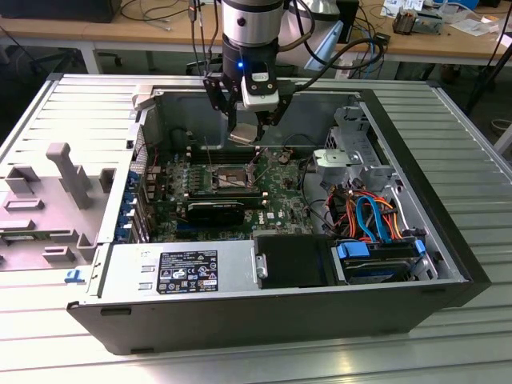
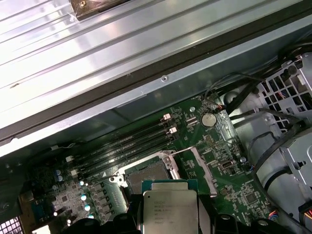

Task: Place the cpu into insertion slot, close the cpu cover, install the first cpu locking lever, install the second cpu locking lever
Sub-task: 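Place the cpu into insertion slot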

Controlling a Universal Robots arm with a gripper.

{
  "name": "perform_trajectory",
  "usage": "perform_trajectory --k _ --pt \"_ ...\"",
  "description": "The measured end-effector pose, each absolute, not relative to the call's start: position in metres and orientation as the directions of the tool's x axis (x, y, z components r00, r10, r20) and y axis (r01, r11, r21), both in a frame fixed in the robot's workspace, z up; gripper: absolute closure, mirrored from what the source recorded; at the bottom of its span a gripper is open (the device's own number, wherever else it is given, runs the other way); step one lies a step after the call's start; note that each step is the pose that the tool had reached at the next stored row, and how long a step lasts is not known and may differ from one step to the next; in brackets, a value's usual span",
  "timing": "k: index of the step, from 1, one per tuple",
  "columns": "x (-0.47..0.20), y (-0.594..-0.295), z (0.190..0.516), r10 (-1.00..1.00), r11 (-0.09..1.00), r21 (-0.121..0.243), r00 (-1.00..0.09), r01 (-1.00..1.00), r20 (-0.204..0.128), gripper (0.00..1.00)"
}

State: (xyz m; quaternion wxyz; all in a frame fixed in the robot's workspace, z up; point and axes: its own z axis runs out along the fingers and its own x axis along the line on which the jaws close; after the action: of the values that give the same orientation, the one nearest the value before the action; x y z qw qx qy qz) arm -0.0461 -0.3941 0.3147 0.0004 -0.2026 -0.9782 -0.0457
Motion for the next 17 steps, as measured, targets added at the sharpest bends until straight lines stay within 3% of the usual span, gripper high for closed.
perform_trajectory --k 17 --pt "-0.0461 -0.3941 0.3147 0.422 0.902 0.089 -0.907 0.422 0.019 0.46"
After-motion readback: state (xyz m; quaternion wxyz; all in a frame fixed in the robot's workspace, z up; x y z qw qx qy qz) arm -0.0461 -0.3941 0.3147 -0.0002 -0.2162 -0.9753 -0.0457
